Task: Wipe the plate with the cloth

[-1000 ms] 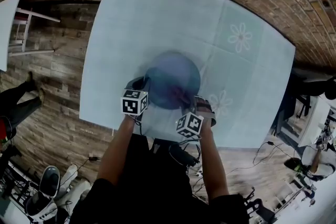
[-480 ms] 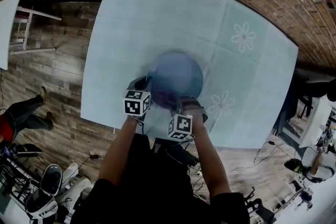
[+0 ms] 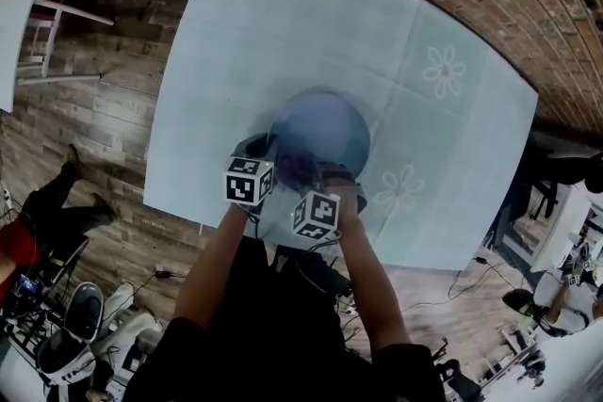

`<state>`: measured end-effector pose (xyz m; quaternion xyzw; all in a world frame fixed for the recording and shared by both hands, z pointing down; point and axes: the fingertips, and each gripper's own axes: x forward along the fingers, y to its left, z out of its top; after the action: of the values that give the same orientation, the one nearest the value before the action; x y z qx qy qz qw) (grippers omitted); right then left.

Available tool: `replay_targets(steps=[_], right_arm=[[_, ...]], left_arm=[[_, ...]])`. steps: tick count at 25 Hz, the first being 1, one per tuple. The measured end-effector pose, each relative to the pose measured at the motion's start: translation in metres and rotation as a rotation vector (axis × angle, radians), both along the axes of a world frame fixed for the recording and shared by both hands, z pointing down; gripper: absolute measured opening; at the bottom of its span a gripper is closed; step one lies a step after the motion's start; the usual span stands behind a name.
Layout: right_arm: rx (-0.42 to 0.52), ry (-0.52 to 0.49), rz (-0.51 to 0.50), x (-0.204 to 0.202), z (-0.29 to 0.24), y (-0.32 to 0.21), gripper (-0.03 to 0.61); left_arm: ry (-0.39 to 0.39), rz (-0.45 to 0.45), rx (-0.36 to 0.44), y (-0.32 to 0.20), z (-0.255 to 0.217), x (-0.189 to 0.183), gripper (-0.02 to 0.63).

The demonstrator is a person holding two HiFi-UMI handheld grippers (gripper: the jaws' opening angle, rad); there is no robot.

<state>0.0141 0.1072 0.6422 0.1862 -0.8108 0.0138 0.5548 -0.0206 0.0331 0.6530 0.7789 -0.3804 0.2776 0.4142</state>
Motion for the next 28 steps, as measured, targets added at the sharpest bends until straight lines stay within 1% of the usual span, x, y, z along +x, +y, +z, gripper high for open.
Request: replay_targets(steps=[6, 13, 17, 20, 22, 24, 26, 28], right_arm=[[0.044, 0.014, 0.037, -0.001, -0.001, -0.025, 0.077], [0.093, 0.016, 0.039, -0.004, -0.002, -0.039, 0.077], [0.098, -0.032, 0.019, -0.004, -0.006, -0.036, 0.077], [0.080, -0.085, 0.031, 0.006, -0.018, -0.032, 0.077], [0.085, -0.125, 0.054, 0.013, -0.029, -0.033, 0.077], [0.113, -0.162, 0.096, 0.021, -0.043, -0.040, 0.077], [0.162, -0.180, 0.173, 0.035, -0.057, -0.055, 0.077], [0.242, -0.156, 0.270, 0.055, -0.070, -0.077, 0.077]], left_arm=[[-0.011, 0.022, 0.001, -0.003, -0.002, 0.002, 0.058], [-0.007, 0.023, -0.001, -0.002, -0.001, 0.002, 0.058], [0.004, 0.007, -0.001, -0.002, 0.000, 0.000, 0.058], [-0.005, 0.011, 0.008, -0.002, -0.001, 0.001, 0.058], [-0.011, 0.017, 0.014, -0.003, -0.002, 0.000, 0.060], [-0.011, 0.018, 0.014, -0.003, -0.002, 0.000, 0.059], [-0.010, 0.019, 0.012, -0.003, -0.001, 0.001, 0.060], [-0.010, 0.019, 0.009, -0.003, 0.000, 0.000, 0.060]])
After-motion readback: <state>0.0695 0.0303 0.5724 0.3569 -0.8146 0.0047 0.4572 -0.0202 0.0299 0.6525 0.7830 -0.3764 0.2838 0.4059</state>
